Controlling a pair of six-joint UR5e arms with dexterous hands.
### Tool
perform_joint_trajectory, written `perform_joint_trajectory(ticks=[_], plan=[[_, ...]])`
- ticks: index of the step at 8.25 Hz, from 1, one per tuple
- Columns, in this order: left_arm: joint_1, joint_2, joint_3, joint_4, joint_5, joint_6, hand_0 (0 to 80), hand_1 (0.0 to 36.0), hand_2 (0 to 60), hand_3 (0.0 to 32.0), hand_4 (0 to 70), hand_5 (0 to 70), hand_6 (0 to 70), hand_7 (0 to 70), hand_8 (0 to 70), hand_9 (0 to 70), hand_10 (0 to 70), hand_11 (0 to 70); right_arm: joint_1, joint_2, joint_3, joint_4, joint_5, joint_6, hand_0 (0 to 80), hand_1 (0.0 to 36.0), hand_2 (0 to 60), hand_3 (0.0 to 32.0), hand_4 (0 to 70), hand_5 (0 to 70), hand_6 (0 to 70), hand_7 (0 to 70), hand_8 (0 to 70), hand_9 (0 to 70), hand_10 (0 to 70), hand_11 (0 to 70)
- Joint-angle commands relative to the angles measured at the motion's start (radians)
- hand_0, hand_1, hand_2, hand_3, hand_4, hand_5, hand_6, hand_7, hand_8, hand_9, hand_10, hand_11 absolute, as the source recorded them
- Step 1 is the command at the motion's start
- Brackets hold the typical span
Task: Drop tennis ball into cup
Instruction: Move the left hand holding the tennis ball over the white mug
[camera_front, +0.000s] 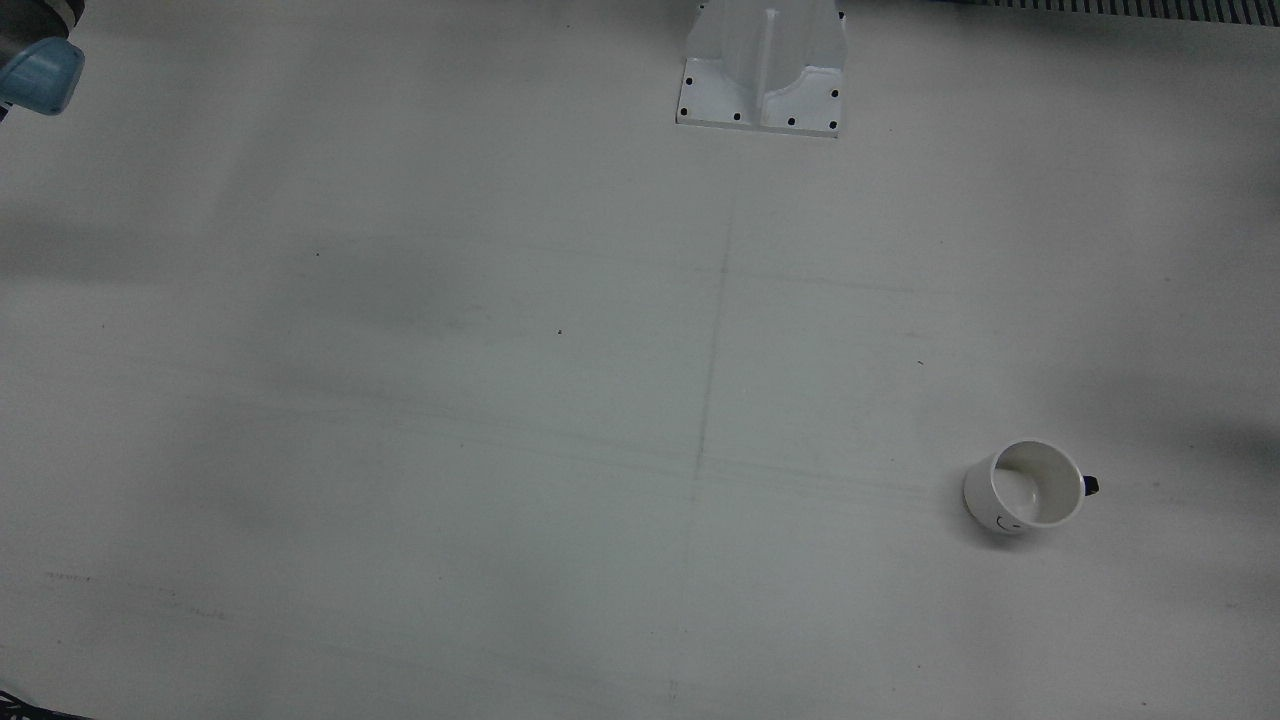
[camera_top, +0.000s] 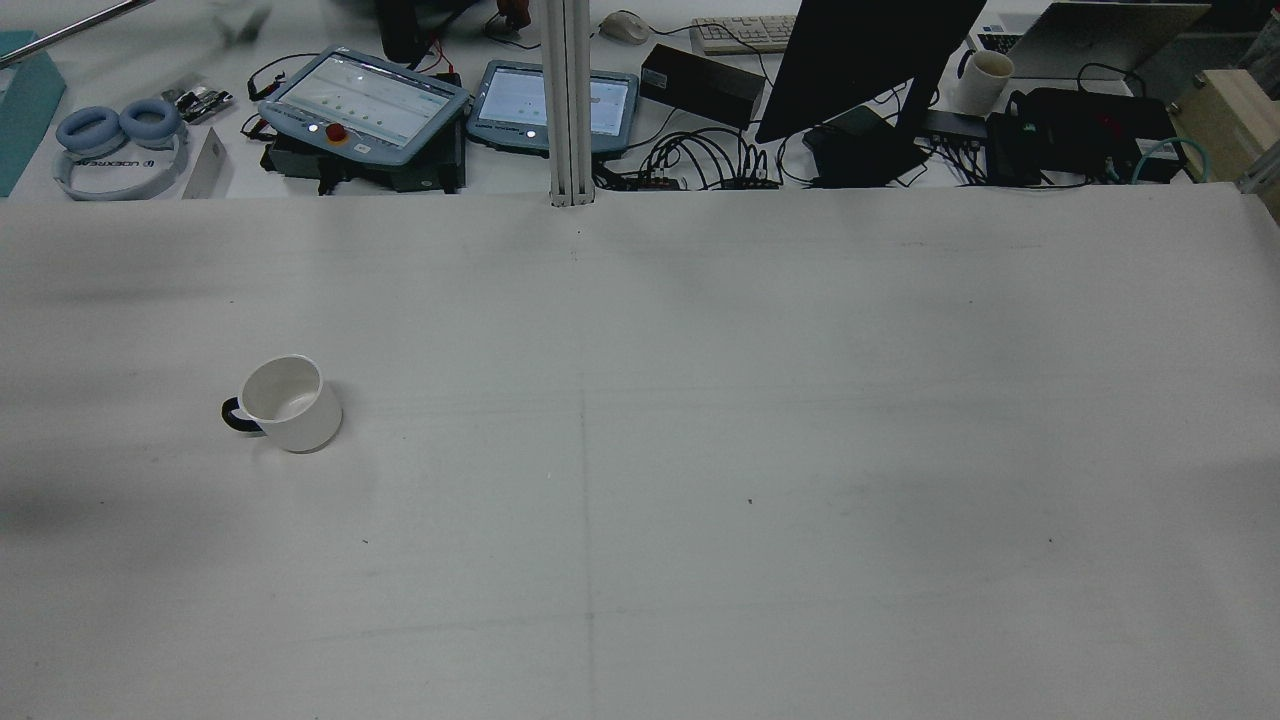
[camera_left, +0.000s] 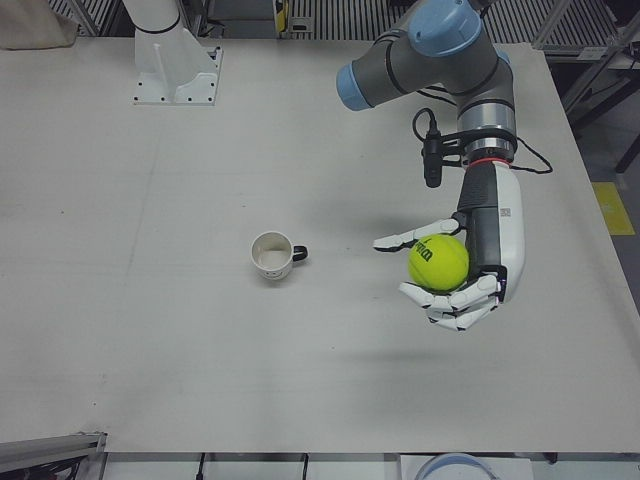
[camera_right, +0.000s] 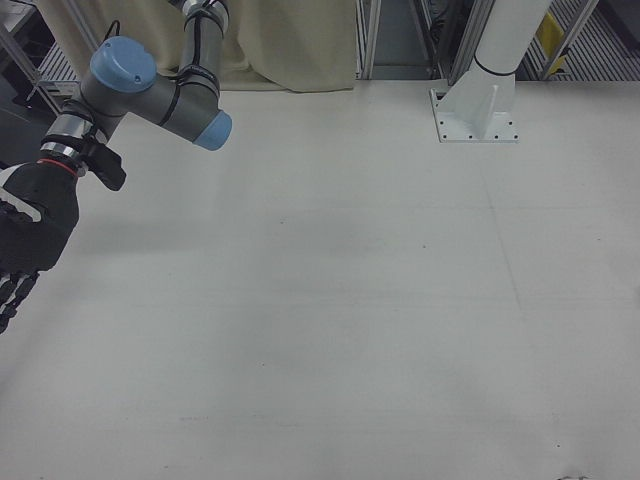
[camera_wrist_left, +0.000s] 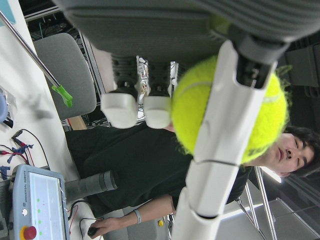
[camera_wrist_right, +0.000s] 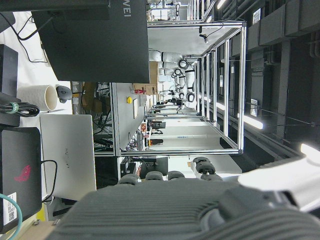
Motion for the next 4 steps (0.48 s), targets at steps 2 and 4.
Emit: perform_joint_trajectory(ticks=[2, 4], plan=[[0.113, -0.015, -0.068, 0.056, 0.029, -0.014, 80.0, 24.3, 9.4, 0.0, 60.8, 29.4, 70.0, 70.0, 63.3, 70.0, 57.0, 70.0, 0.0, 0.0, 0.001, 0.0, 0.0, -0.001, 0.0, 0.0, 0.0, 0.0, 0.0, 0.0, 0.0, 0.0, 0.0, 0.0, 0.0, 0.0], [0.271, -0.015, -0.056, 0.062, 0.014, -0.01, 73.8, 20.7, 11.0, 0.0, 58.9, 28.1, 70.0, 70.0, 61.8, 70.0, 56.7, 70.0, 0.0, 0.0, 0.001, 0.0, 0.0, -0.001, 0.0, 0.0, 0.0, 0.0, 0.0, 0.0, 0.0, 0.0, 0.0, 0.0, 0.0, 0.0]])
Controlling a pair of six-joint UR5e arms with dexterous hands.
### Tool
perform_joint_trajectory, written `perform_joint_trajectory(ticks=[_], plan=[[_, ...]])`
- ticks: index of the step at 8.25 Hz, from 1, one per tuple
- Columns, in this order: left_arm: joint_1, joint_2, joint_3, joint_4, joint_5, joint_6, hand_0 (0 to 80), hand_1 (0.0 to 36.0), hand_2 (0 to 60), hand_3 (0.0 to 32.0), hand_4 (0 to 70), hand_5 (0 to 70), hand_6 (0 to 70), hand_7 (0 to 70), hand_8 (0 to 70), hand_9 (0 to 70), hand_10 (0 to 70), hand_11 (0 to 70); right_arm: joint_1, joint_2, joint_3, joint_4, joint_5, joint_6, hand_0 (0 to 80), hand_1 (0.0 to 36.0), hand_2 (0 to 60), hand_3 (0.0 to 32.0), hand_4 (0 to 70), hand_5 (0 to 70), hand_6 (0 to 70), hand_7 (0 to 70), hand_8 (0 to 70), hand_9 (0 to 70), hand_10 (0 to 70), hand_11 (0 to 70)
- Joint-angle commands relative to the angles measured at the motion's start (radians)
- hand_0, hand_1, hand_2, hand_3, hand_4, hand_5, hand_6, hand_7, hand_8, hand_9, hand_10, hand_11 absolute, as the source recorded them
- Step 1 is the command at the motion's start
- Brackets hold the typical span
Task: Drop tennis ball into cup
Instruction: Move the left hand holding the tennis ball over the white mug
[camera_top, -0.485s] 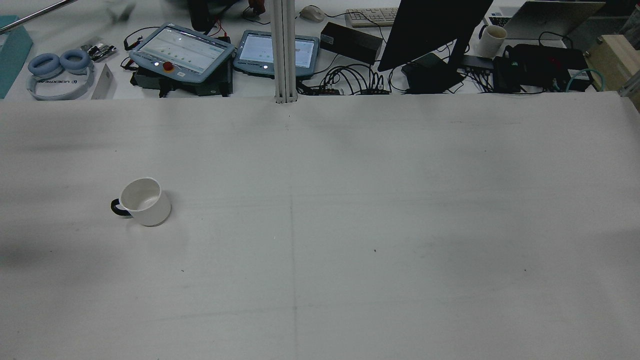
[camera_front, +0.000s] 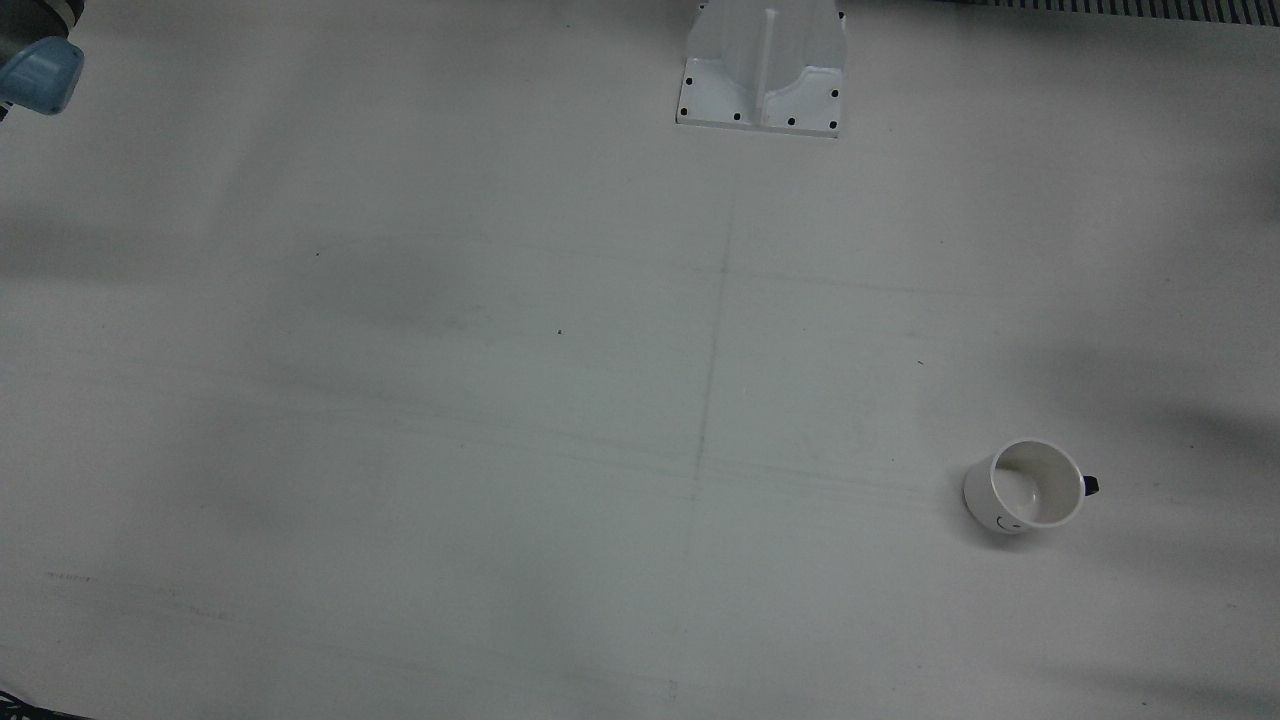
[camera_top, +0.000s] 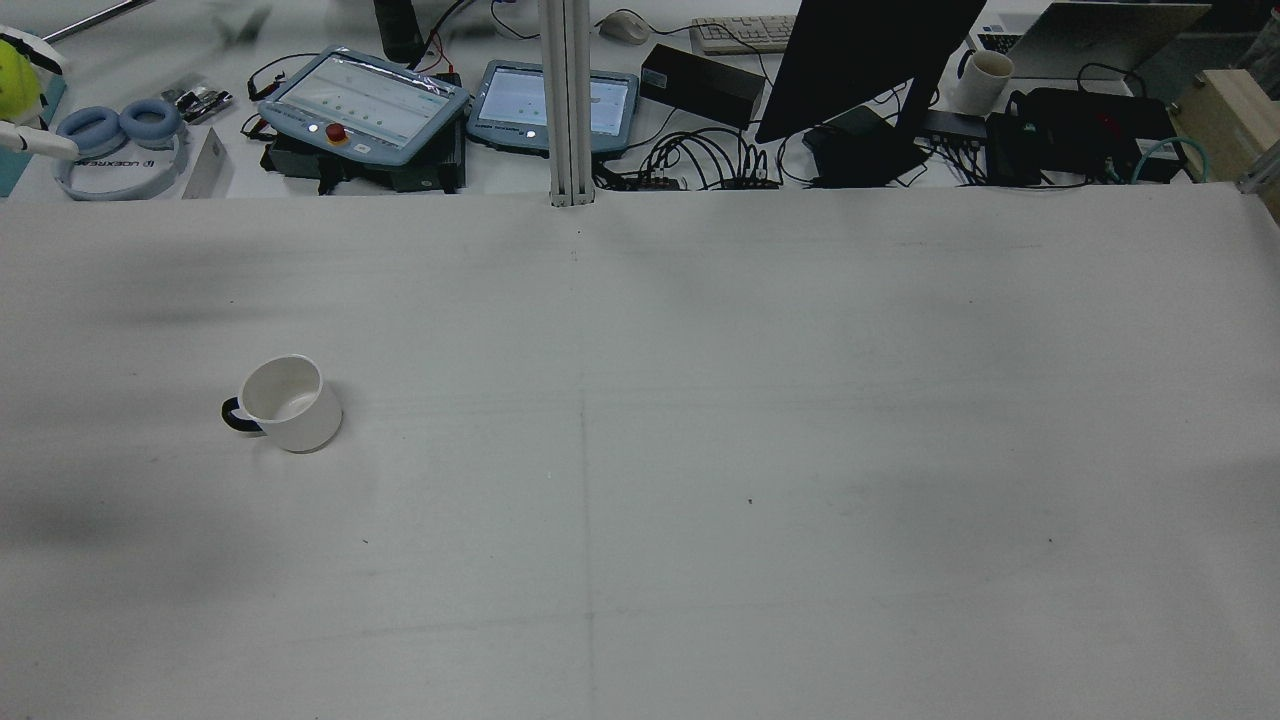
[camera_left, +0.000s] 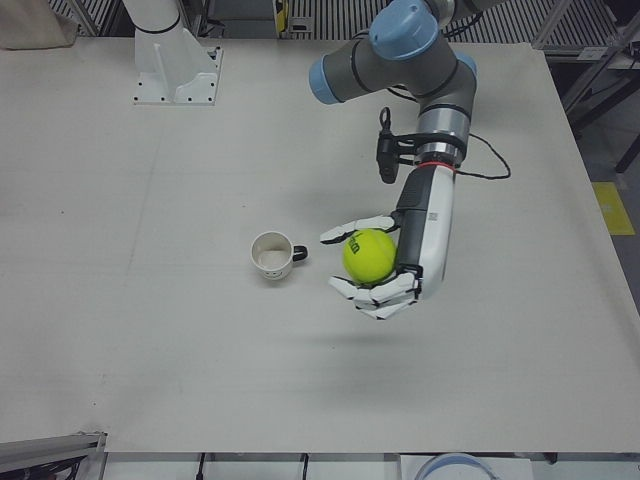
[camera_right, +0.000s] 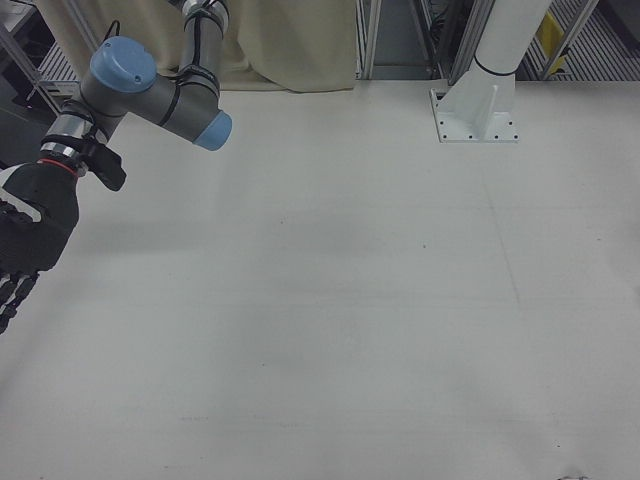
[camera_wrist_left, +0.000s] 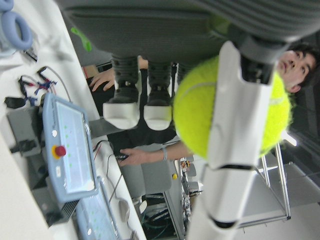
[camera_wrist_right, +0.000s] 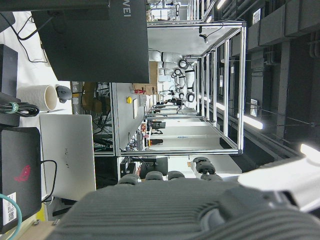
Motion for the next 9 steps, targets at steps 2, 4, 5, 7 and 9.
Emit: perform_joint_trajectory(ticks=[2, 4, 5, 7, 9], plan=[[0.203, -0.003, -0.004, 0.017, -0.023, 0.011, 61.5, 17.5, 14.5, 0.0, 56.5, 26.1, 70.0, 70.0, 62.0, 70.0, 55.9, 70.0, 0.0, 0.0, 0.0, 0.0, 0.0, 0.0, 0.0, 0.0, 0.0, 0.0, 0.0, 0.0, 0.0, 0.0, 0.0, 0.0, 0.0, 0.0], [0.257, -0.005, -0.013, 0.017, -0.042, 0.011, 58.9, 16.4, 15.7, 0.0, 54.9, 24.8, 70.0, 70.0, 61.7, 70.0, 55.1, 70.0, 0.0, 0.0, 0.0, 0.0, 0.0, 0.0, 0.0, 0.0, 0.0, 0.0, 0.0, 0.0, 0.0, 0.0, 0.0, 0.0, 0.0, 0.0], [0.272, -0.017, -0.013, 0.017, -0.04, 0.011, 57.7, 16.3, 14.3, 0.0, 54.4, 22.3, 70.0, 70.0, 61.4, 70.0, 54.9, 70.0, 0.0, 0.0, 0.0, 0.0, 0.0, 0.0, 0.0, 0.0, 0.0, 0.0, 0.0, 0.0, 0.0, 0.0, 0.0, 0.0, 0.0, 0.0], [0.275, -0.015, -0.016, 0.009, -0.036, 0.011, 56.0, 13.6, 15.1, 0.0, 53.7, 24.7, 70.0, 70.0, 60.2, 70.0, 54.6, 70.0, 0.0, 0.0, 0.0, 0.0, 0.0, 0.0, 0.0, 0.0, 0.0, 0.0, 0.0, 0.0, 0.0, 0.0, 0.0, 0.0, 0.0, 0.0], [0.326, -0.009, -0.016, -0.002, -0.036, 0.011, 53.2, 12.5, 14.6, 0.0, 52.4, 21.0, 70.0, 70.0, 60.5, 70.0, 54.1, 70.0, 0.0, 0.0, 0.0, 0.0, 0.0, 0.0, 0.0, 0.0, 0.0, 0.0, 0.0, 0.0, 0.0, 0.0, 0.0, 0.0, 0.0, 0.0]])
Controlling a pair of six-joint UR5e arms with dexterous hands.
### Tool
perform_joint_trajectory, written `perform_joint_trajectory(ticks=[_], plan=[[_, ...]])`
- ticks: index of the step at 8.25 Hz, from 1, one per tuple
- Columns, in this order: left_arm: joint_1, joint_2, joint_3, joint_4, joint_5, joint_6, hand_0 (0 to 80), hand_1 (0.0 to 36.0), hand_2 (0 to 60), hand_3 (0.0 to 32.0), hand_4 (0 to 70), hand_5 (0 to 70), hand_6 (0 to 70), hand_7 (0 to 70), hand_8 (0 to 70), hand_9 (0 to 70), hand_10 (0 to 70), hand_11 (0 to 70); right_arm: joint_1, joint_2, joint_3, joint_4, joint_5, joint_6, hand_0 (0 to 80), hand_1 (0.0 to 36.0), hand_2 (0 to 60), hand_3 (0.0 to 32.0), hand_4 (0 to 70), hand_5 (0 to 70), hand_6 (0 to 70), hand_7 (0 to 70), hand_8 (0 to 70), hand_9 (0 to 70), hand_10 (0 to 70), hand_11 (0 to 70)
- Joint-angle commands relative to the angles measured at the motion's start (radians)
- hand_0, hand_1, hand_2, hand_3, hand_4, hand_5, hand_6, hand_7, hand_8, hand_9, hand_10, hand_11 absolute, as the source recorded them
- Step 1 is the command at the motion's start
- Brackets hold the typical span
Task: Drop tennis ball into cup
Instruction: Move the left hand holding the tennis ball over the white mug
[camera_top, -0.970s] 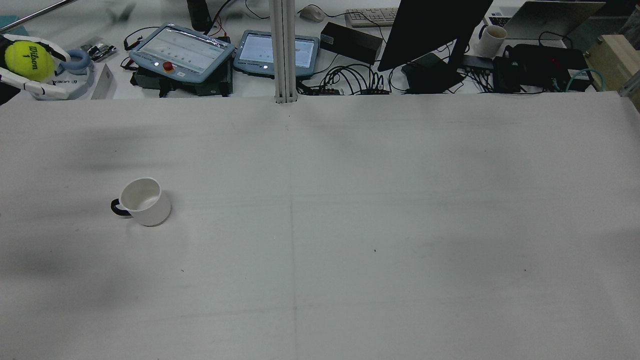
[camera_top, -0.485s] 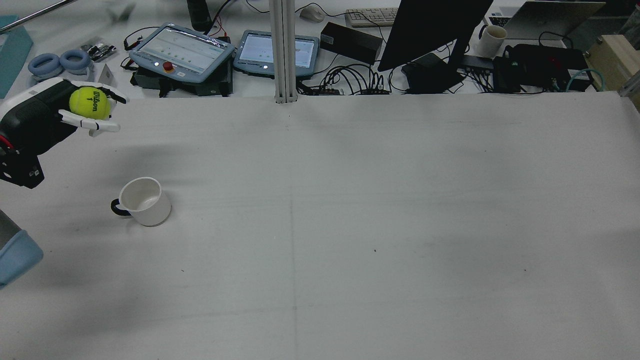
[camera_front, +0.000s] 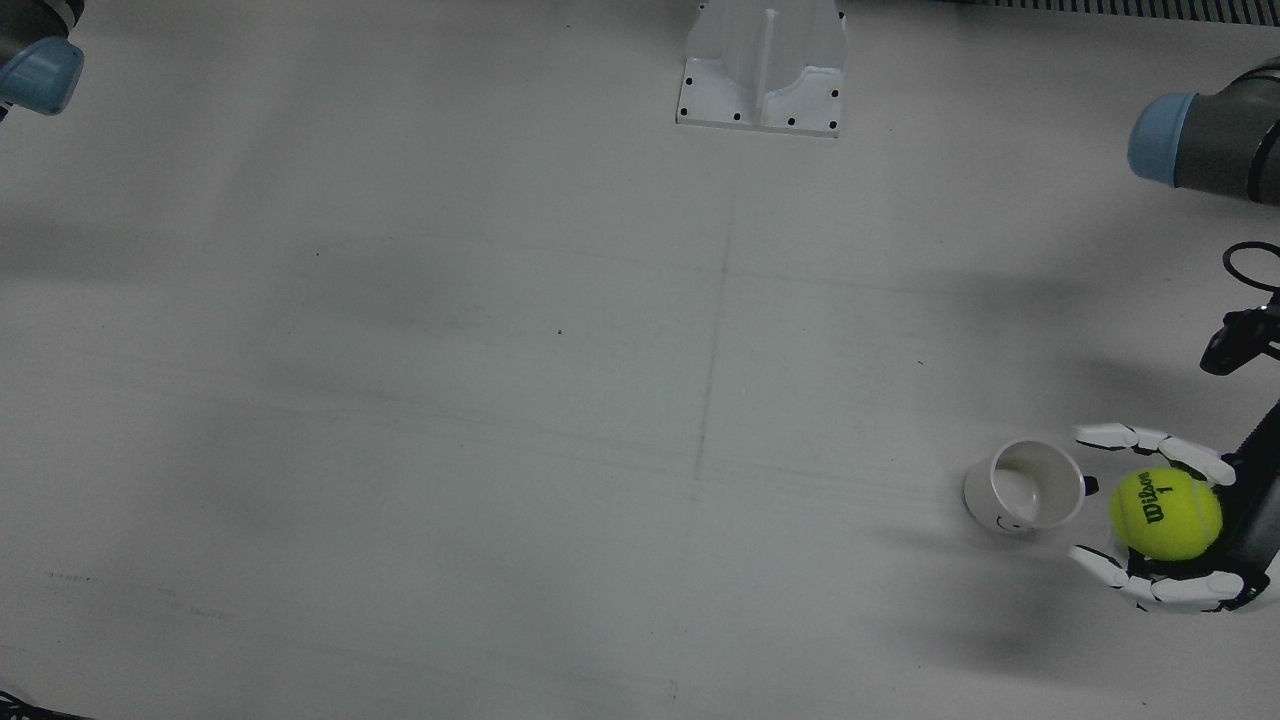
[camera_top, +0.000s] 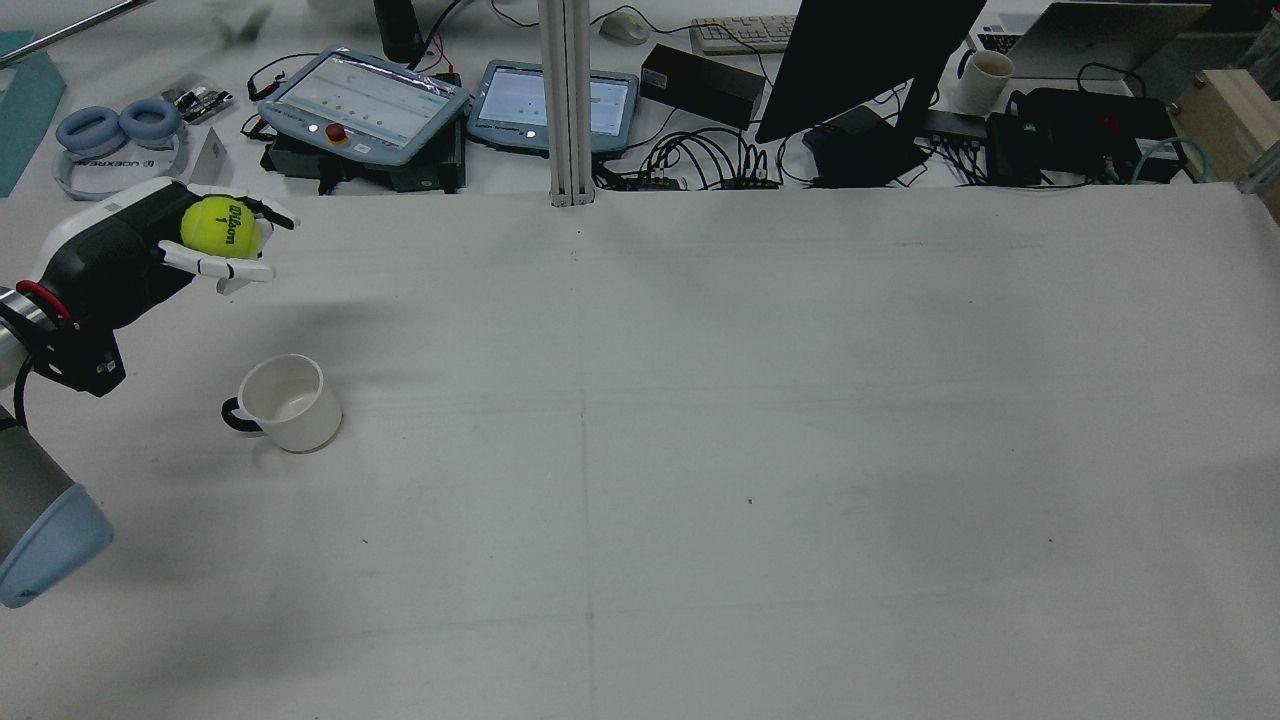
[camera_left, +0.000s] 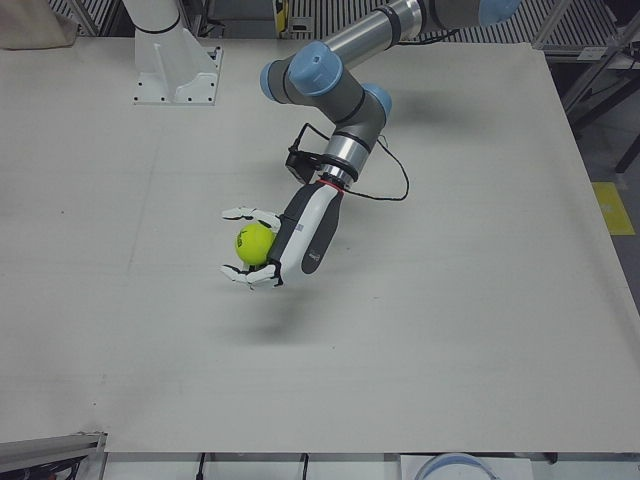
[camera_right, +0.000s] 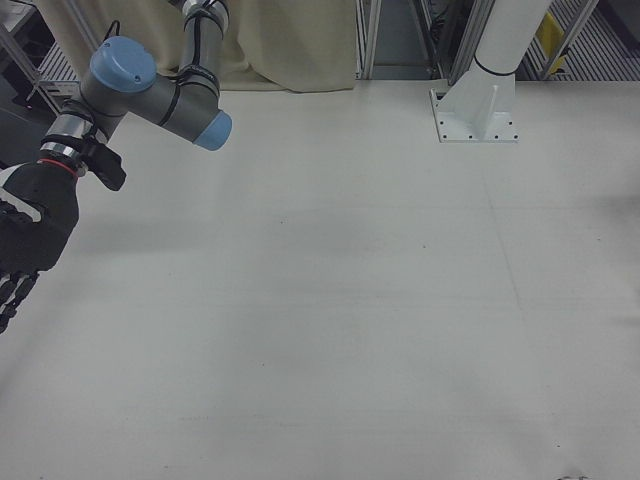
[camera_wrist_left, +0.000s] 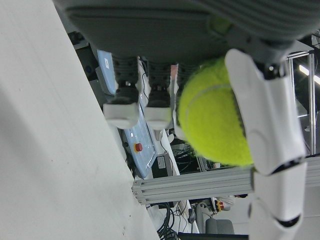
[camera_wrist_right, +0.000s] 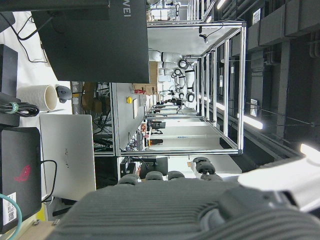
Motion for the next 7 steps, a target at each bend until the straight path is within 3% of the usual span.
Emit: perform_joint_trajectory(ticks=[1, 2, 4, 5, 6, 7], plan=[[0.057, 0.005, -0.001, -0.015, 0.002, 0.0, 51.9, 10.4, 16.9, 0.0, 52.0, 23.7, 70.0, 70.0, 59.9, 70.0, 54.1, 70.0, 0.0, 0.0, 0.0, 0.0, 0.0, 0.0, 0.0, 0.0, 0.0, 0.0, 0.0, 0.0, 0.0, 0.0, 0.0, 0.0, 0.0, 0.0], [0.059, 0.008, -0.001, -0.021, 0.005, 0.0, 50.9, 10.9, 13.8, 0.0, 51.5, 18.8, 70.0, 70.0, 58.9, 70.0, 53.7, 70.0, 0.0, 0.0, 0.0, 0.0, 0.0, 0.0, 0.0, 0.0, 0.0, 0.0, 0.0, 0.0, 0.0, 0.0, 0.0, 0.0, 0.0, 0.0], [0.061, 0.016, 0.002, -0.024, 0.005, 0.003, 49.6, 9.0, 13.7, 0.0, 50.7, 19.0, 66.1, 70.0, 58.2, 70.0, 53.1, 70.0, 0.0, 0.0, 0.0, 0.0, 0.0, 0.0, 0.0, 0.0, 0.0, 0.0, 0.0, 0.0, 0.0, 0.0, 0.0, 0.0, 0.0, 0.0], [0.064, 0.034, 0.002, -0.036, 0.004, 0.006, 47.8, 7.6, 15.8, 0.0, 48.2, 19.0, 70.0, 70.0, 58.1, 70.0, 51.1, 70.0, 0.0, 0.0, 0.0, 0.0, 0.0, 0.0, 0.0, 0.0, 0.0, 0.0, 0.0, 0.0, 0.0, 0.0, 0.0, 0.0, 0.0, 0.0], [0.062, 0.045, 0.002, -0.048, 0.005, 0.005, 47.2, 7.3, 19.4, 0.0, 47.3, 18.6, 70.0, 70.0, 57.8, 70.0, 50.2, 70.0, 0.0, 0.0, 0.0, 0.0, -0.002, 0.0, 0.0, 0.0, 0.0, 0.0, 0.0, 0.0, 0.0, 0.0, 0.0, 0.0, 0.0, 0.0], [0.061, 0.06, -0.001, -0.076, 0.001, 0.005, 34.7, 3.8, 32.8, 0.0, 42.8, 16.8, 70.0, 70.0, 52.9, 70.0, 44.3, 61.6, 0.0, 0.0, 0.0, 0.0, 0.0, 0.0, 0.0, 0.0, 0.0, 0.0, 0.0, 0.0, 0.0, 0.0, 0.0, 0.0, 0.0, 0.0]])
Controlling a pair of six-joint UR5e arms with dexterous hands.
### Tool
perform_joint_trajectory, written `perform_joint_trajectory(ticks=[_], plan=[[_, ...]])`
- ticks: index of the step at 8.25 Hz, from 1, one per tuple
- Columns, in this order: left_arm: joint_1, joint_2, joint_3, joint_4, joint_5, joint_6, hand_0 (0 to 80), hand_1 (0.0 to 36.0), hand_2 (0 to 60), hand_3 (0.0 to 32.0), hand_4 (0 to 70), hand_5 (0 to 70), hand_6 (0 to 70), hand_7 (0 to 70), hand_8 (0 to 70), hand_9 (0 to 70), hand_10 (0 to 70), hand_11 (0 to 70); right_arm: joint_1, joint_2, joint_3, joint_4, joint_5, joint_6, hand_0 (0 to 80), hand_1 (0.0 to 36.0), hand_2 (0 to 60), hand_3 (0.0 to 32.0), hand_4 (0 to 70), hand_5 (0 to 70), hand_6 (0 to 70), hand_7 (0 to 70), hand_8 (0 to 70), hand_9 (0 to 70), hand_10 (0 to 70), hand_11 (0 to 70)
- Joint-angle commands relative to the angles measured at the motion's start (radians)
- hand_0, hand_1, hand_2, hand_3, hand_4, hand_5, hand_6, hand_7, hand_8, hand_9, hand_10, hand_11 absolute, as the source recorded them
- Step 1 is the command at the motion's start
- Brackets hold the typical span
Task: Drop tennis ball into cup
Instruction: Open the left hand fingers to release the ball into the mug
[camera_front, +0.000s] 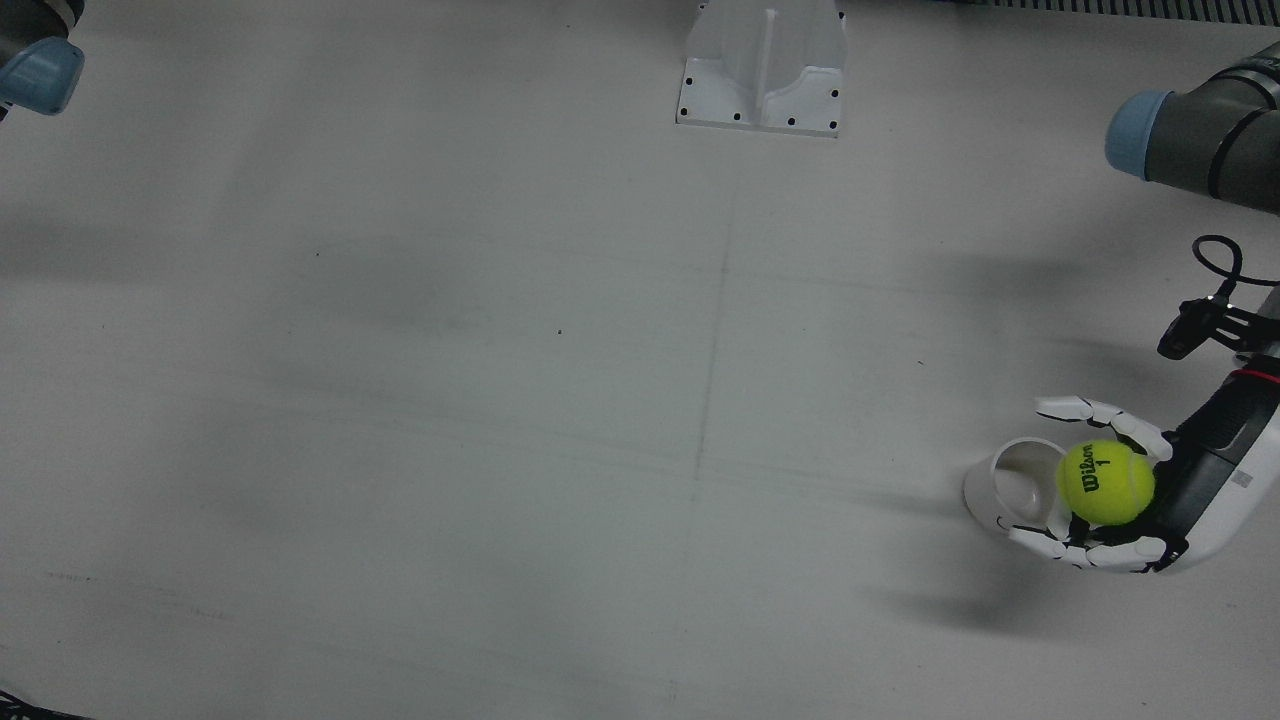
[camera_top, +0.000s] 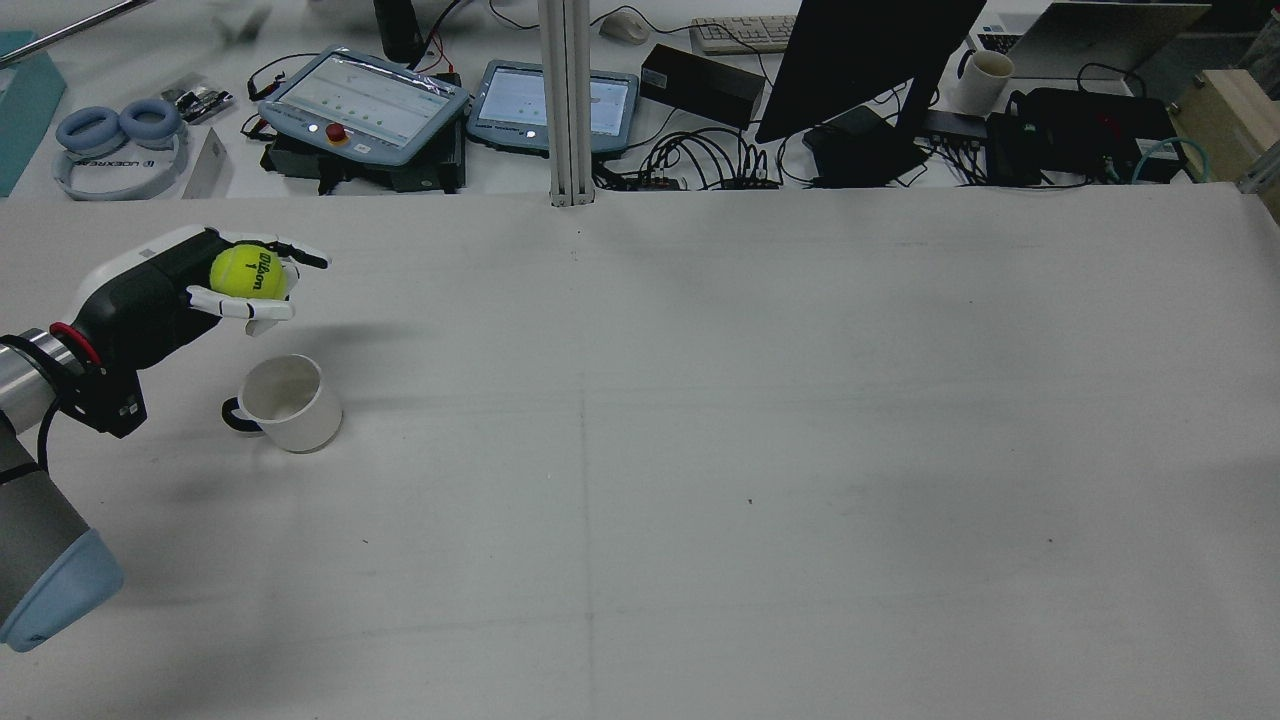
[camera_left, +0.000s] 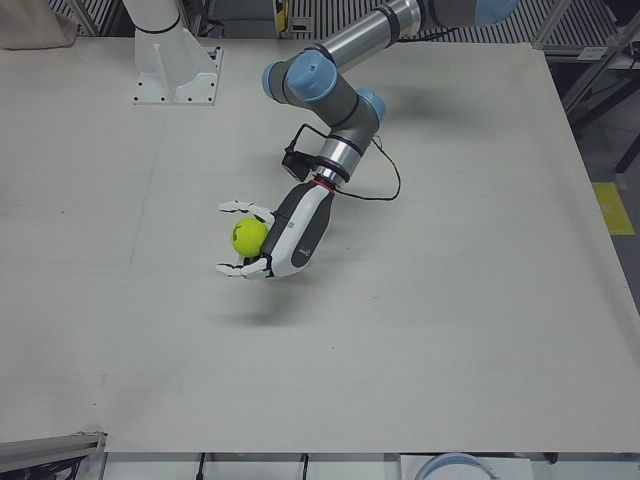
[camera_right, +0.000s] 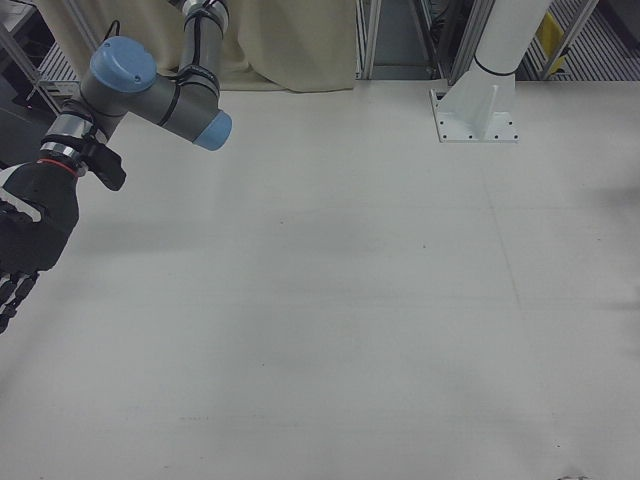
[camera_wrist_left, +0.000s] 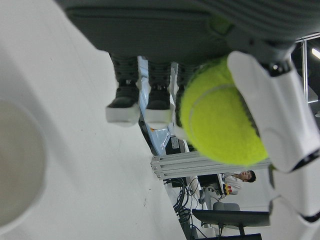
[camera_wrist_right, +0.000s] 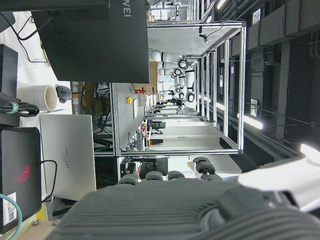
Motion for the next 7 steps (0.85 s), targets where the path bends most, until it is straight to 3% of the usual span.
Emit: perform_joint_trajectory(ticks=[1, 2, 3, 5, 6, 7], plan=[[-0.001, 0.053, -0.003, -0.096, -0.005, -0.006, 37.1, 1.6, 0.5, 0.0, 26.2, 4.1, 26.1, 55.8, 15.8, 28.2, 11.2, 16.0, 0.0, 0.0, 0.0, 0.0, 0.001, 0.0, 0.0, 0.0, 0.0, 0.0, 0.0, 0.0, 0.0, 0.0, 0.0, 0.0, 0.0, 0.0], [-0.003, 0.064, -0.003, -0.13, -0.002, -0.01, 39.7, 4.1, 0.0, 0.0, 21.3, 1.5, 14.5, 34.4, 2.1, 7.3, 0.2, 0.4, 0.0, 0.0, 0.0, 0.0, 0.001, 0.0, 0.0, 0.0, 0.0, 0.0, 0.0, 0.0, 0.0, 0.0, 0.0, 0.0, 0.0, 0.0], [-0.001, 0.067, -0.015, -0.14, 0.001, -0.01, 40.7, 6.2, 0.0, 0.0, 21.7, 0.1, 5.8, 35.6, 0.3, 6.9, 0.0, 0.0, 0.0, 0.0, -0.001, 0.0, 0.001, 0.0, 0.0, 0.0, 0.0, 0.0, 0.0, 0.0, 0.0, 0.0, 0.0, 0.0, 0.0, 0.0], [0.0, 0.066, -0.021, -0.14, 0.001, -0.007, 40.8, 7.6, 1.2, 0.0, 22.1, 0.1, 3.5, 35.7, 0.2, 5.9, 0.0, 0.0, 0.0, 0.0, -0.002, 0.0, 0.001, 0.0, 0.0, 0.0, 0.0, 0.0, 0.0, 0.0, 0.0, 0.0, 0.0, 0.0, 0.0, 0.0], [-0.001, 0.066, -0.021, -0.14, 0.002, -0.007, 42.6, 8.1, 1.7, 0.0, 21.8, 1.1, 9.3, 32.5, 1.0, 5.1, 0.0, 0.0, 0.0, 0.0, -0.002, 0.0, 0.001, 0.0, 0.0, 0.0, 0.0, 0.0, 0.0, 0.0, 0.0, 0.0, 0.0, 0.0, 0.0, 0.0], [-0.001, 0.072, -0.021, -0.14, 0.001, -0.007, 44.3, 9.3, 0.0, 0.0, 21.3, 0.2, 2.5, 32.3, 0.1, 5.0, 0.0, 0.0, 0.0, 0.0, -0.002, 0.0, 0.001, 0.0, 0.0, 0.0, 0.0, 0.0, 0.0, 0.0, 0.0, 0.0, 0.0, 0.0, 0.0, 0.0]])
